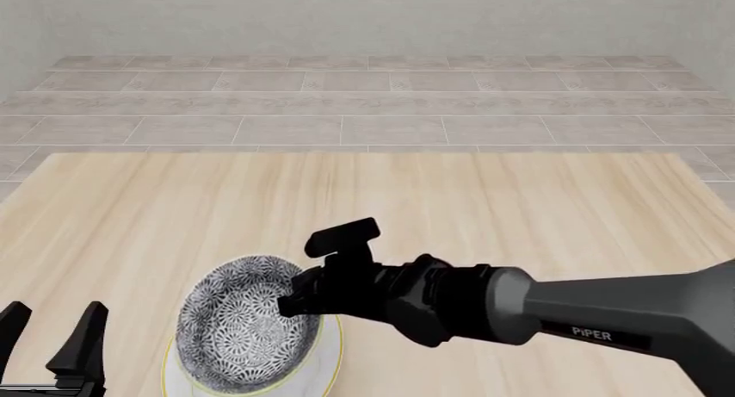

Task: Put the bowl on the plate.

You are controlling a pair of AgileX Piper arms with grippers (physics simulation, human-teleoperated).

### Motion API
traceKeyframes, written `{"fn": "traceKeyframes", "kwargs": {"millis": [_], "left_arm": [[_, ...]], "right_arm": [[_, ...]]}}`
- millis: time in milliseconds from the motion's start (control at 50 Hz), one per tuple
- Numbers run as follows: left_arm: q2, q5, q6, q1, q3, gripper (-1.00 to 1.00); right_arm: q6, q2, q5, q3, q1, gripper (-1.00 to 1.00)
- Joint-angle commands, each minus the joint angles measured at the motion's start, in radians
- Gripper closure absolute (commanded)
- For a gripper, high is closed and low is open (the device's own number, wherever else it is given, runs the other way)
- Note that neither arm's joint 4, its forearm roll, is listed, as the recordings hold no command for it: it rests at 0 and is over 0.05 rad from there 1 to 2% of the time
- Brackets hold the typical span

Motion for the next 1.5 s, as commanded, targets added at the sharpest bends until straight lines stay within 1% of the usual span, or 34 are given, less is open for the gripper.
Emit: {"fn": "traceKeyframes", "kwargs": {"millis": [20, 560, 1500], "left_arm": [[0.000, 0.000, 0.000, 0.000, 0.000, -1.00], [0.000, 0.000, 0.000, 0.000, 0.000, -1.00], [0.000, 0.000, 0.000, 0.000, 0.000, -1.00]], "right_arm": [[0.008, 0.002, -0.007, -0.005, 0.005, 1.00], [0.019, 0.044, -0.025, -0.011, 0.009, 1.00], [0.036, 0.066, -0.056, 0.006, 0.014, 1.00]]}}
